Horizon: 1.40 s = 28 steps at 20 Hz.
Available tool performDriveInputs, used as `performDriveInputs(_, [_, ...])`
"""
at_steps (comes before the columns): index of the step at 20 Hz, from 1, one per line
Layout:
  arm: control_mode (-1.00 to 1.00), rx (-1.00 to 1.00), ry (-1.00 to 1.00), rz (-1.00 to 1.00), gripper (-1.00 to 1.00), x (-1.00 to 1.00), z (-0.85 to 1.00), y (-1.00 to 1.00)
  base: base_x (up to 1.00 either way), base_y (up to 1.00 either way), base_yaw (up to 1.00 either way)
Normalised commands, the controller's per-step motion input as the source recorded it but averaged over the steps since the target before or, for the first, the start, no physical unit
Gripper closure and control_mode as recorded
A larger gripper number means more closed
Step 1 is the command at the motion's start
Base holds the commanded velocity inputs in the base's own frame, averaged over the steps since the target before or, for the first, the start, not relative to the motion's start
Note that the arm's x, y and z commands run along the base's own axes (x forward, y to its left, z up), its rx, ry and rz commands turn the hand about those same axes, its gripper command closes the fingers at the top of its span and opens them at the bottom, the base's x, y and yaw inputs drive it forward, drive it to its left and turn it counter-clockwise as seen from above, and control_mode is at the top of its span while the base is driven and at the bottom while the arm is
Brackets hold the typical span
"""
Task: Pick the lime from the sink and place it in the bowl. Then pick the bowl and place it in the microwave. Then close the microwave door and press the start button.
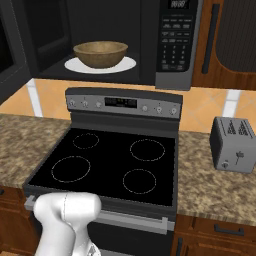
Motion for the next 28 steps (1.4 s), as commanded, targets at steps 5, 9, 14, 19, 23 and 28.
performDriveInputs(5, [-1.0,0.06,-0.16,0.0,-1.0,-0.48,0.42,-0.68,0.0,0.0,0.0])
performDriveInputs(9, [-1.0,0.12,-0.15,0.01,-1.0,-0.32,0.55,-0.63,0.0,0.0,0.0])
performDriveInputs(14, [-1.0,0.2,-0.16,0.08,-1.0,-0.19,0.67,-0.58,0.0,0.0,0.0])
performDriveInputs(19, [-1.0,0.26,-0.11,0.13,-1.0,-0.02,0.71,-0.51,0.0,0.0,0.0])
performDriveInputs(23, [-1.0,0.36,0.0,0.2,-1.0,0.0,0.65,-0.4,0.0,0.0,0.0])
performDriveInputs(28, [-1.0,0.39,0.0,0.2,-1.0,0.0,0.77,-0.41,0.0,0.0,0.0])
